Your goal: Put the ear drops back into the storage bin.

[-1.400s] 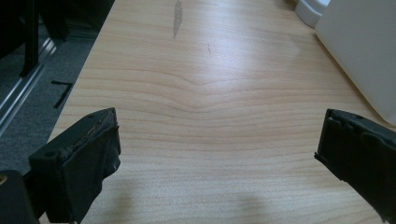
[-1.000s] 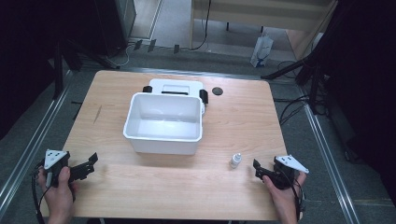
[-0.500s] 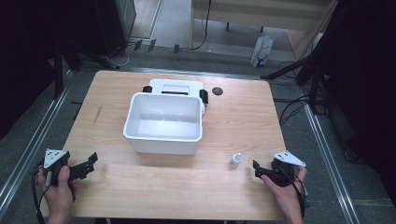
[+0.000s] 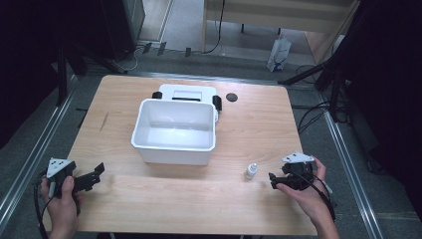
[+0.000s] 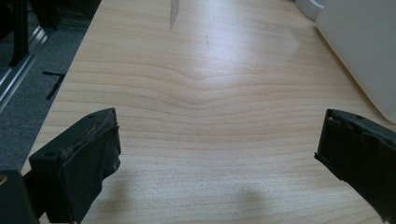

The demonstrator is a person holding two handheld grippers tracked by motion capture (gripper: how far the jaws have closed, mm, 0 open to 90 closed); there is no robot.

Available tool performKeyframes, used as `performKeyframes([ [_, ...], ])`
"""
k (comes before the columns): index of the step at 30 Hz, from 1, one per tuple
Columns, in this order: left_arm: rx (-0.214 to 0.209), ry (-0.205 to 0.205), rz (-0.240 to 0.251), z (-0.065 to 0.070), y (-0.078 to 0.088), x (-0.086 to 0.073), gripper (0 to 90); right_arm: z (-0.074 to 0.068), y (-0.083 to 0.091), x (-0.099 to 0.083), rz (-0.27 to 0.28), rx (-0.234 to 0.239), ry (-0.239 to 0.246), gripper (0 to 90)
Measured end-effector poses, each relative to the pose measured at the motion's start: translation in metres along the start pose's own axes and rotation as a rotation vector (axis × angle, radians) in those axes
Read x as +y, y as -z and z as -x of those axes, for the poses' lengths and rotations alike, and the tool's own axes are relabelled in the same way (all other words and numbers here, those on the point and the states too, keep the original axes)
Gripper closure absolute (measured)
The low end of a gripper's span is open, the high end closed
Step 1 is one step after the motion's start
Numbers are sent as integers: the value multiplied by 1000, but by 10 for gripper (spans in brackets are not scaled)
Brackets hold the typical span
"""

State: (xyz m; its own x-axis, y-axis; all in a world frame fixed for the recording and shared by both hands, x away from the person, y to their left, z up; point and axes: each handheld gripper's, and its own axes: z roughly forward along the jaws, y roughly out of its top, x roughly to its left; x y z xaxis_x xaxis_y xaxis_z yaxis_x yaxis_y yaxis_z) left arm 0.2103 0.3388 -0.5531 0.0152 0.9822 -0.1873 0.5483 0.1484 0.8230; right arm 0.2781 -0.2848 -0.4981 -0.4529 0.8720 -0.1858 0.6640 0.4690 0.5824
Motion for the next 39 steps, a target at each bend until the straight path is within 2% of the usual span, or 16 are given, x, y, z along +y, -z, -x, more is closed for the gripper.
performKeyframes([
  [4, 0, 1, -6, 0, -1, 0, 3, -3, 3, 14, -47, 21, 63, 122],
  [6, 0, 0, -6, 0, -1, 0, 3, -5, 3, 22, -90, 39, 97, 122],
  [7, 0, 0, -6, 0, -1, 0, 3, -5, 3, 22, -90, 39, 97, 122],
  [8, 1, -4, -5, 0, -1, 0, 3, -6, 4, 27, -122, 52, 124, 123],
  [13, 5, -10, 0, 1, -1, 0, 3, -9, 4, 38, -183, 76, 147, 128],
  [14, 4, -9, 0, 1, 0, 0, 3, -12, 5, 43, -218, 105, 176, 130],
  [16, 6, -6, 1, 2, 0, 0, 3, -18, 5, 48, -250, 130, 204, 131],
  [17, 6, -6, 1, 2, 0, 0, 3, -18, 5, 48, -250, 130, 204, 131],
  [20, 7, -8, 2, 2, 0, 0, 3, -26, 5, 55, -279, 140, 259, 133],
  [21, 7, -7, 1, 2, 0, 0, 3, -28, 5, 57, -287, 143, 274, 143],
  [22, 6, -8, 3, 2, 0, 0, 3, -32, 6, 60, -305, 162, 288, 208],
  [25, 4, -9, 1, 1, 0, 0, 3, -35, 5, 64, -330, 178, 293, 223],
  [26, 3, -10, -1, 1, 0, 0, 3, -37, 6, 67, -336, 181, 306, 263],
  [30, 1, -9, 0, 1, 0, 0, 3, -42, 7, 72, -353, 198, 304, 314],
  [35, -2, -7, -3, 1, -1, 0, 3, -49, 6, 79, -374, 220, 326, 338],
  [39, -1, -6, -5, 1, -1, 1, 3, -53, 5, 83, -384, 200, 325, 383],
])
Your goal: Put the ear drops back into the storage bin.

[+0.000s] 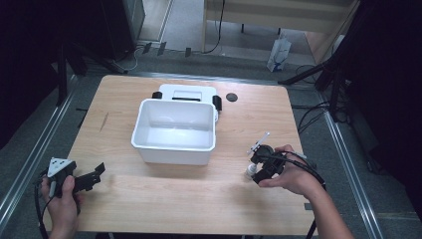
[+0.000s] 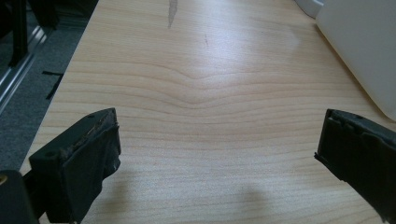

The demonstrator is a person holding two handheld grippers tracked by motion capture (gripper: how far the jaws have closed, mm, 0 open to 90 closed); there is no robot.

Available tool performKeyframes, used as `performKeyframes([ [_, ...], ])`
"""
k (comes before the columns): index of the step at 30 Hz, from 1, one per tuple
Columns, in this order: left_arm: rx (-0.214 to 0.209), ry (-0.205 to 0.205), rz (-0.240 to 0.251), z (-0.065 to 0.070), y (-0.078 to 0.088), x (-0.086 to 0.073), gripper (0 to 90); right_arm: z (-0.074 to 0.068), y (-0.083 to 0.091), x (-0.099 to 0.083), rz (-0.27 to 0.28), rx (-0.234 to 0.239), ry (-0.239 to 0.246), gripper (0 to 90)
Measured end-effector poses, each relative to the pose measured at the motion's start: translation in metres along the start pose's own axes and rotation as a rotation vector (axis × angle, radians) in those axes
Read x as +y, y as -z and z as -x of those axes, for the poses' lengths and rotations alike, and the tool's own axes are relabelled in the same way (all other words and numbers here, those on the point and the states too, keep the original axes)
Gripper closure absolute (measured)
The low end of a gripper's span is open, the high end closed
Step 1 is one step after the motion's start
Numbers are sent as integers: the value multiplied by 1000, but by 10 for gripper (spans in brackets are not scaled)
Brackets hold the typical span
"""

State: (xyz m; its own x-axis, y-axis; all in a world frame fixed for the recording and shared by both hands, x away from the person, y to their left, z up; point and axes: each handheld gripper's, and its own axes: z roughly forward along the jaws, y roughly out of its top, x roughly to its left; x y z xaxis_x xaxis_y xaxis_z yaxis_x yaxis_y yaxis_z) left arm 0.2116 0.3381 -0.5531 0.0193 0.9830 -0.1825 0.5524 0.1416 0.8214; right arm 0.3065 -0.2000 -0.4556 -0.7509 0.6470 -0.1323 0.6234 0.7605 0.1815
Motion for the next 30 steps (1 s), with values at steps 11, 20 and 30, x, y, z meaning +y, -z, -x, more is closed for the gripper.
performKeyframes([
  [11, 0, -2, 0, 0, 0, 0, 3, 5, 3, 12, 16, 95, -26, 567],
  [20, 2, -3, 1, 0, 0, 0, 3, 9, 1, 18, -12, 92, -58, 635],
  [30, 1, -3, 2, 0, 0, 0, 3, 9, -4, 23, -41, 106, -70, 720],
])
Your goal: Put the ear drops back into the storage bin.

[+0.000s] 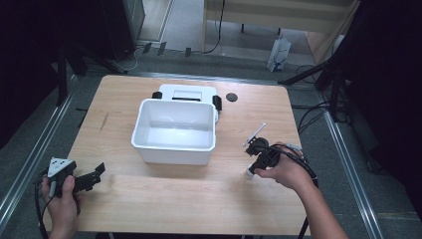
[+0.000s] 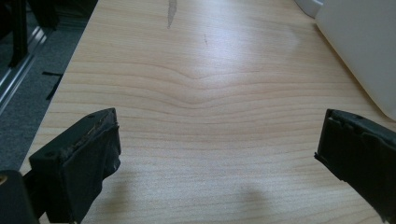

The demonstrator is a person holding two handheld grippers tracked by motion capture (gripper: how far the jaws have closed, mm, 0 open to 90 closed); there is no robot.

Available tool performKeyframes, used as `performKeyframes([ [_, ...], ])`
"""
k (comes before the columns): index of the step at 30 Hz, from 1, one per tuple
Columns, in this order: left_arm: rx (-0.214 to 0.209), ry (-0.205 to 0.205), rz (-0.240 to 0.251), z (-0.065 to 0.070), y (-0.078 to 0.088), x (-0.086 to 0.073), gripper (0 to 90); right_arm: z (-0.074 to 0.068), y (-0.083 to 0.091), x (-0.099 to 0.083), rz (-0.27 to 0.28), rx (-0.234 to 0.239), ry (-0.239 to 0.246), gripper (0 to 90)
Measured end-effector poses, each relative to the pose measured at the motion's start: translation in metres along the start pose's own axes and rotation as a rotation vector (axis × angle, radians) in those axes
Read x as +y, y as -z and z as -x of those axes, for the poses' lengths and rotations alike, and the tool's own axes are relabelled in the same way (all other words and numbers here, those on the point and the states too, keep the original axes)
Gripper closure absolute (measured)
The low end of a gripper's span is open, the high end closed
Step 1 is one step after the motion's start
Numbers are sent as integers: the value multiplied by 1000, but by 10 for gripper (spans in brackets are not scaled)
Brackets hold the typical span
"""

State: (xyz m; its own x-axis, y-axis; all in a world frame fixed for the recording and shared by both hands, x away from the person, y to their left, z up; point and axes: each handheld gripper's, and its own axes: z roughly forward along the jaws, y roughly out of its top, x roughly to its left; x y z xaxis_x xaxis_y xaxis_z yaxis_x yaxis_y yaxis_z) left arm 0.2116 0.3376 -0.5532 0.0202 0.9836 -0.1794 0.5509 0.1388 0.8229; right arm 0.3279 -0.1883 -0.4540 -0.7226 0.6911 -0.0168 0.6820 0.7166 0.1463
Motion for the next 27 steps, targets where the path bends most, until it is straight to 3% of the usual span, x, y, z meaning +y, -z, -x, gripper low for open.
performKeyframes([
  [4, 0, -1, 0, 0, 0, 0, 3, -1, 0, 0, -13, -1, 23, 724],
  [5, -2, 0, 0, 0, 0, 0, 3, -3, 2, 1, -14, -14, 50, 725],
  [8, 0, 0, 0, 0, 0, 0, 3, -4, 5, 3, -2, -7, 58, 725],
  [15, 1, -1, 0, 0, 0, 0, 3, -7, 23, 12, 27, -42, 81, 725],
  [21, 0, -1, 0, 0, 0, 0, 3, -5, 39, 29, 61, -19, 83, 725],
  [27, 0, -1, 0, 0, 0, 0, 3, -6, 50, 50, 56, -4, 95, 725],
])
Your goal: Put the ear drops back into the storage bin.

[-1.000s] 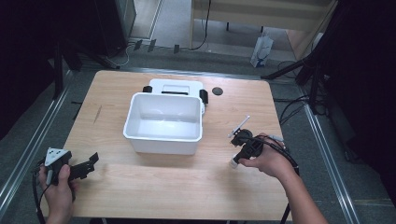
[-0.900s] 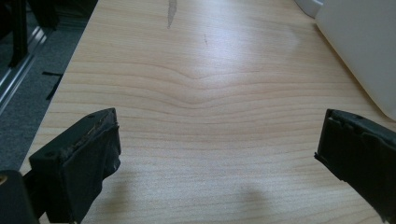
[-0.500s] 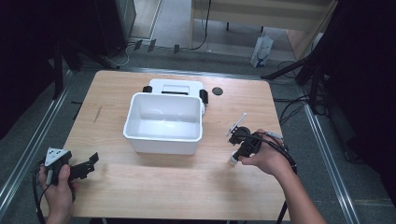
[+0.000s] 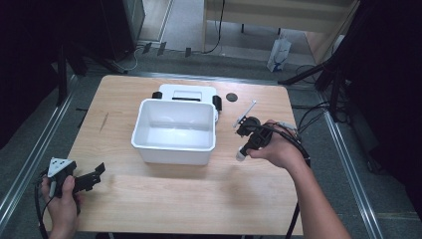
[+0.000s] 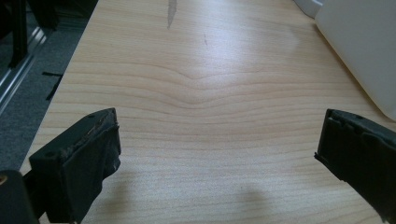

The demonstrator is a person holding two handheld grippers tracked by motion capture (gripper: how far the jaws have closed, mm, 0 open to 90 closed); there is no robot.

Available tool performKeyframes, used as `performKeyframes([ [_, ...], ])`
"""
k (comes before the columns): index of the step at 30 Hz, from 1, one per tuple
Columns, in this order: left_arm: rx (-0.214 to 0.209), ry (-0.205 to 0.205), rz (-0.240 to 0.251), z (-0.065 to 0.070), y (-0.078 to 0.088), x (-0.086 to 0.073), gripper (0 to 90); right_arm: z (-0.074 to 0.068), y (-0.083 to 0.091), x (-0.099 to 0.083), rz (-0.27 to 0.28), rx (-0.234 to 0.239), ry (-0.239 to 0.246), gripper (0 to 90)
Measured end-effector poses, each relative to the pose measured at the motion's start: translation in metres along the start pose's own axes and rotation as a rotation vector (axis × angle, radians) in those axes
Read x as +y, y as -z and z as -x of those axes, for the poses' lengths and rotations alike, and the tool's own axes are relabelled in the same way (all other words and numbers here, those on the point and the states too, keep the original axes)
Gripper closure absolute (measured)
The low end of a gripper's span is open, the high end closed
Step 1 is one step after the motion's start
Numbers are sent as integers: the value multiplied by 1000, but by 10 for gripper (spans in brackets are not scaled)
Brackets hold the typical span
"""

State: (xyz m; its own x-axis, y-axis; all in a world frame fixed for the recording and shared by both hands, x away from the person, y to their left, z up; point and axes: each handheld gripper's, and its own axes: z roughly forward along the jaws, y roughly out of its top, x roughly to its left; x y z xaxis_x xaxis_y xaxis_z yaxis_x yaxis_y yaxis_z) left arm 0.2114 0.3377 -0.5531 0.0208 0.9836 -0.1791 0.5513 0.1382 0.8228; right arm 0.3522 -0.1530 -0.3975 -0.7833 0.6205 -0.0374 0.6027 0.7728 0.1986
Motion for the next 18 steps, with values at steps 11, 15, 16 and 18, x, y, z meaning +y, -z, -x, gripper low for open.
performKeyframes([
  [11, -2, 3, 1, 0, 0, 0, 3, -4, 18, 39, 17, -2, 44, 725],
  [15, -4, 5, 3, 0, 0, 0, 3, -5, 25, 51, 24, -2, 51, 725],
  [16, -4, 5, 2, 0, 0, 0, 3, -5, 29, 56, 17, -2, 60, 725],
  [18, -4, 3, 0, 0, 0, 0, 4, -6, 33, 62, 18, -5, 64, 725],
])
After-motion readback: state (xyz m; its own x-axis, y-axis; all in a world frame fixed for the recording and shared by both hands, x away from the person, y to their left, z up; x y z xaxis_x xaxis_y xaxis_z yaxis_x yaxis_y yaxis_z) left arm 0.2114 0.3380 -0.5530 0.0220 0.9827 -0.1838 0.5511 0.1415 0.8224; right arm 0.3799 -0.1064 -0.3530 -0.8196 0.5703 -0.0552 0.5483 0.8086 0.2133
